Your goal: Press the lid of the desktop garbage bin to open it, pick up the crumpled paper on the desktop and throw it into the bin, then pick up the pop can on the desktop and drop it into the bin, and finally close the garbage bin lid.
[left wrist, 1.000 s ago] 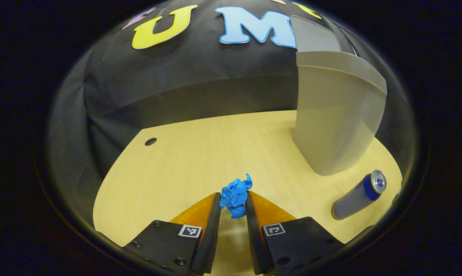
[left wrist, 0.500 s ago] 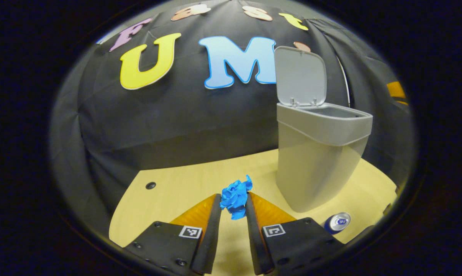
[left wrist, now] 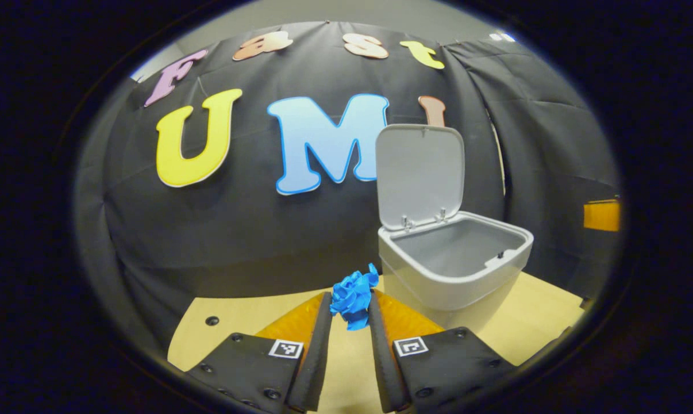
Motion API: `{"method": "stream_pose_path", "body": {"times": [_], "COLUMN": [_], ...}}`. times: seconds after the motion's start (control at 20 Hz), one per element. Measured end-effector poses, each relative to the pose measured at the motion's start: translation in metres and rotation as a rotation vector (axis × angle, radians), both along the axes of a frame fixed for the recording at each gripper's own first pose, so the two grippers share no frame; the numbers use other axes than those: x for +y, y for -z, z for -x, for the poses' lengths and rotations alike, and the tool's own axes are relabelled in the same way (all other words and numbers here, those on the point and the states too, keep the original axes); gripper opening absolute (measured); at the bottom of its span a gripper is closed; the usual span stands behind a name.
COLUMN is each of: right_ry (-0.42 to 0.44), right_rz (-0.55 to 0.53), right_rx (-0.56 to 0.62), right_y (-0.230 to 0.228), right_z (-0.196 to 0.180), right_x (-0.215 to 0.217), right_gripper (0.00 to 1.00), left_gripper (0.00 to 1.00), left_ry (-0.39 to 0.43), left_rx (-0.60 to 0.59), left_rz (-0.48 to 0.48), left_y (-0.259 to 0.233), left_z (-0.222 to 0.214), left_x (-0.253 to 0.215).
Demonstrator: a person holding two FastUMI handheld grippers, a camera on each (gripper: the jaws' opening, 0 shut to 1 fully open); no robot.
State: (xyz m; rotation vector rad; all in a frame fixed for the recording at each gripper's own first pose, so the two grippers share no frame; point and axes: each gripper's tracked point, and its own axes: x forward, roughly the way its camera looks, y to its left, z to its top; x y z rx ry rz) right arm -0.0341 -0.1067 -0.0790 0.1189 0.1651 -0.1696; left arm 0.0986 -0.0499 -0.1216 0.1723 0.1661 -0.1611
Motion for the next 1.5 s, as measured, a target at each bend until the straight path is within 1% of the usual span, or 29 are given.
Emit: {"method": "stream_pose_path", "body": {"times": [0.1, 0.15, 0.25, 0.35, 0.4, 0.6, 0.85, 1.0, 1.2, 1.25, 1.3, 1.45, 1.5], "right_ry": [0.021, 0.03, 0.051, 0.073, 0.087, 0.136, 0.203, 0.222, 0.225, 0.221, 0.217, 0.198, 0.189], "right_rz": [0.002, 0.002, 0.001, 0.0, -0.003, -0.007, -0.014, -0.016, -0.019, -0.02, -0.019, -0.016, -0.015], "right_rx": [-0.002, -0.001, 0.003, 0.006, 0.007, 0.014, 0.029, 0.038, 0.043, 0.043, 0.044, 0.047, 0.048], "right_y": [0.002, 0.003, 0.003, 0.005, 0.006, 0.01, 0.014, 0.018, 0.02, 0.02, 0.021, 0.022, 0.023], "right_z": [0.006, 0.009, 0.015, 0.021, 0.024, 0.034, 0.044, 0.046, 0.043, 0.041, 0.039, 0.033, 0.032], "right_x": [-0.01, -0.014, -0.024, -0.032, -0.038, -0.055, -0.078, -0.082, -0.081, -0.079, -0.076, -0.069, -0.065], "right_gripper": [0.66, 0.66, 0.66, 0.66, 0.66, 0.66, 0.66, 0.66, 0.66, 0.66, 0.66, 0.66, 0.66], "left_gripper": [0.41, 0.46, 0.45, 0.41, 0.46, 0.46, 0.46, 0.77, 0.77, 0.84, 0.77, 0.77, 0.84], "left_ry": [0.031, 0.048, 0.083, 0.104, 0.123, 0.166, 0.227, 0.24, 0.248, 0.247, 0.247, 0.234, 0.228], "left_rx": [-0.023, -0.033, -0.046, -0.049, -0.05, -0.057, -0.055, -0.046, -0.05, -0.054, -0.058, -0.065, -0.07], "left_rz": [-0.016, -0.023, -0.02, -0.014, -0.018, -0.025, 0.006, 0.01, 0.005, 0.001, 0.0, 0.003, 0.006], "left_y": [-0.012, -0.016, -0.023, -0.027, -0.028, -0.031, -0.028, -0.024, -0.025, -0.026, -0.027, -0.032, -0.034], "left_z": [-0.007, -0.009, -0.015, -0.019, -0.023, -0.033, -0.046, -0.05, -0.052, -0.052, -0.052, -0.051, -0.051], "left_x": [-0.019, -0.028, -0.05, -0.065, -0.076, -0.102, -0.136, -0.142, -0.144, -0.143, -0.142, -0.134, -0.13]}}
